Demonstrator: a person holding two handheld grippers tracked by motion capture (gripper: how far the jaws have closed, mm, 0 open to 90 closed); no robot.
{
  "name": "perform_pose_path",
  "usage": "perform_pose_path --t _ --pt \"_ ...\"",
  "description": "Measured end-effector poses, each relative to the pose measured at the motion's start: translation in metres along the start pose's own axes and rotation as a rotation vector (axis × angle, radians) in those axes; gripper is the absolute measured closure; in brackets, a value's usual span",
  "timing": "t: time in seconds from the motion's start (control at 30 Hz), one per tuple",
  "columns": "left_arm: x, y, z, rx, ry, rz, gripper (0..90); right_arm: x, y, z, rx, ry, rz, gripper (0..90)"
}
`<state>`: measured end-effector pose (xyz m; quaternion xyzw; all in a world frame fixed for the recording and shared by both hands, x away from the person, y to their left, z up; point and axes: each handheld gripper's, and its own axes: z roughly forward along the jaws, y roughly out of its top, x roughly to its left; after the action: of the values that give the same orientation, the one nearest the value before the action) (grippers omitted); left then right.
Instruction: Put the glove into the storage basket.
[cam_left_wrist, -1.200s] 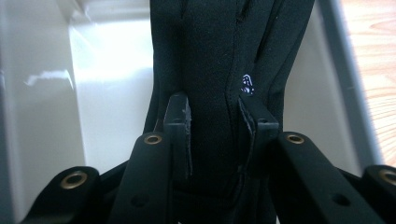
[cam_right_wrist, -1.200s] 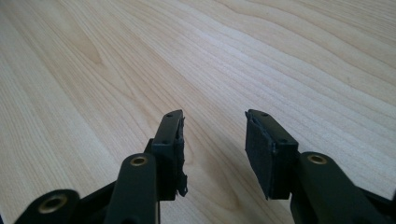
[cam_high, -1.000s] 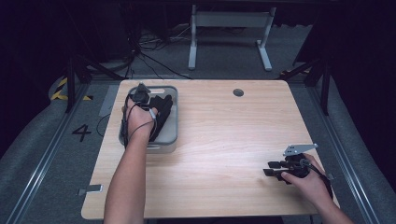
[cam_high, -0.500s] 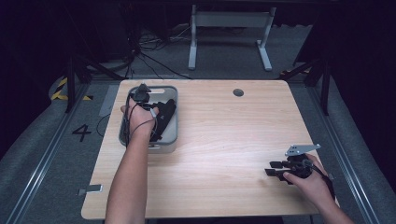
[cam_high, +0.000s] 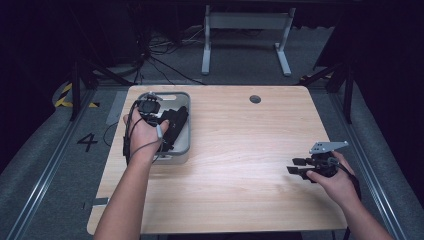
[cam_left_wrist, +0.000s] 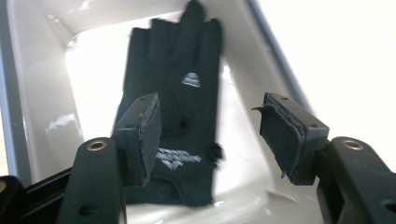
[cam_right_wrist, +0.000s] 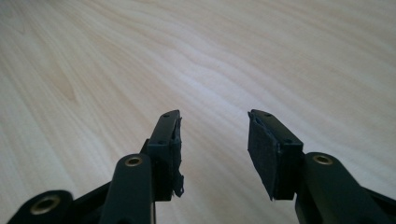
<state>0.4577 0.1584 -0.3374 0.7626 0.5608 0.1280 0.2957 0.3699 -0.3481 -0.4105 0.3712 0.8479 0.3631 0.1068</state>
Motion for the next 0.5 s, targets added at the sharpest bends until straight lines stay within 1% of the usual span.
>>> perform_pose_path --t 0.07,0.13,0.2,0.23,0.27,0.3,0.33,0.4,0.47,0.5 --pt "-0.008 -0.007 -0.007 -0.013 -0.029 0.021 39.3 -0.007 0.004 0.002 0.000 -0.001 -0.008 54.5" --pt "-0.016 -0.014 -0.013 -0.017 -0.053 0.051 39.3 -0.015 0.008 0.004 0.000 -0.019 0.002 54.5" --pt "-0.024 -0.021 -0.018 -0.034 -0.077 0.076 39.1 -0.021 0.009 0.006 -0.005 -0.026 0.024 54.6" --pt "-0.028 -0.026 -0.021 -0.041 -0.091 0.094 39.0 -0.024 0.009 0.007 -0.013 -0.019 0.039 54.6" --pt "-0.030 -0.029 -0.022 -0.047 -0.098 0.102 38.4 -0.027 0.007 0.008 -0.016 -0.016 0.054 54.6" --pt "-0.035 -0.036 -0.025 -0.054 -0.112 0.109 38.1 -0.028 0.006 0.008 -0.015 -0.015 0.060 54.5" --pt "-0.038 -0.041 -0.028 -0.065 -0.119 0.123 37.6 -0.028 0.004 0.009 -0.010 -0.021 0.060 54.1" --pt "-0.045 -0.051 -0.031 -0.075 -0.130 0.139 36.8 -0.028 0.000 0.010 -0.001 -0.019 0.062 54.0" --pt "-0.051 -0.064 -0.033 -0.085 -0.152 0.151 36.9 -0.029 -0.003 0.010 -0.001 -0.012 0.067 53.9" --pt "-0.053 -0.068 -0.033 -0.085 -0.159 0.148 36.9 -0.028 -0.005 0.010 -0.001 -0.009 0.073 53.9"
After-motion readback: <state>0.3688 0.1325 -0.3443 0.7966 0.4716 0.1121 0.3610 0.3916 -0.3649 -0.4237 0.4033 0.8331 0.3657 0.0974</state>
